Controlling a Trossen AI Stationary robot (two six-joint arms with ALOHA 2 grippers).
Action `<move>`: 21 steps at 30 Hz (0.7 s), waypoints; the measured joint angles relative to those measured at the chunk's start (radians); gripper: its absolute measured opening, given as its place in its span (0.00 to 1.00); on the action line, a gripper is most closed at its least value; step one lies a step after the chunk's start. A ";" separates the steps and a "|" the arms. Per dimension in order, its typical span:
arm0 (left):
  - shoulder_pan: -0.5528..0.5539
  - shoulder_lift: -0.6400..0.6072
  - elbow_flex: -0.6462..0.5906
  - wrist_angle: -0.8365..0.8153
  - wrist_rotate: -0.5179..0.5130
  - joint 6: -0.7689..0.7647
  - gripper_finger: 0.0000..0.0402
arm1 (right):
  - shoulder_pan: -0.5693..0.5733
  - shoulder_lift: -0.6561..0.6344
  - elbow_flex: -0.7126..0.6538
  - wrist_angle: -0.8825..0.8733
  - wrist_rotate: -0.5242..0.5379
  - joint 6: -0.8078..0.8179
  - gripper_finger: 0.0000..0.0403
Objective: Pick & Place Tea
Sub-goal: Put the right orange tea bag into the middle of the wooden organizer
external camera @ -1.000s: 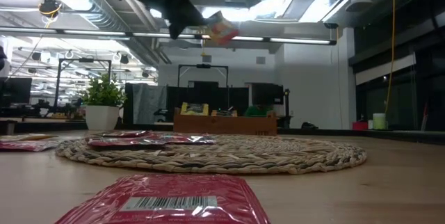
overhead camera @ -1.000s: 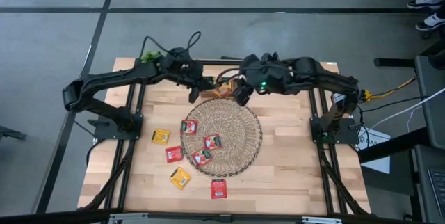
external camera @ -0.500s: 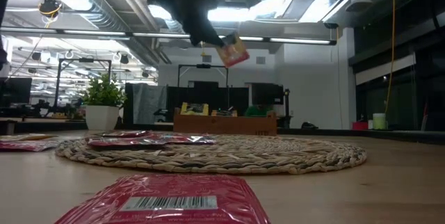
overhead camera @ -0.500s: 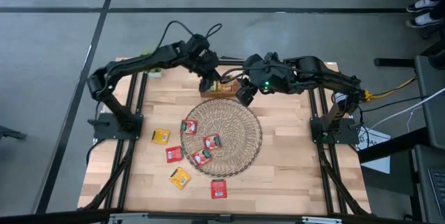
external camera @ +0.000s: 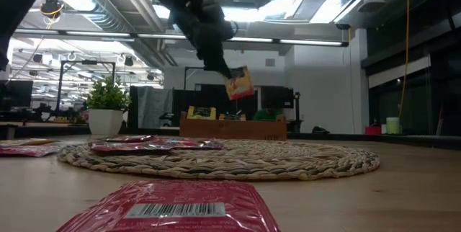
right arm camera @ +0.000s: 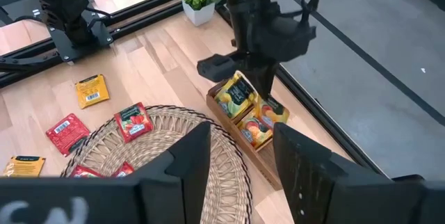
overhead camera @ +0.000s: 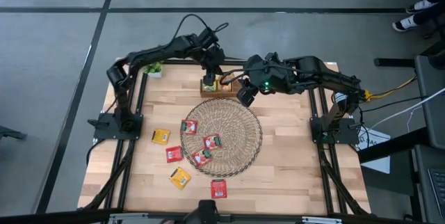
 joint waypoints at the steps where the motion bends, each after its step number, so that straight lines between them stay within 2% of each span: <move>1: 0.001 0.009 0.002 0.004 -0.001 0.007 0.00 | 0.000 0.000 0.000 0.000 0.000 0.001 0.39; 9: 0.001 0.063 0.001 -0.018 -0.018 0.040 0.00 | 0.000 0.000 0.000 0.000 0.000 0.003 0.39; 14: -0.007 0.090 0.001 -0.023 -0.071 0.043 0.00 | 0.000 0.000 0.000 0.000 0.000 0.019 0.39; 21: -0.007 0.117 0.001 -0.034 -0.075 0.043 0.00 | 0.000 0.000 0.000 -0.002 0.000 0.026 0.39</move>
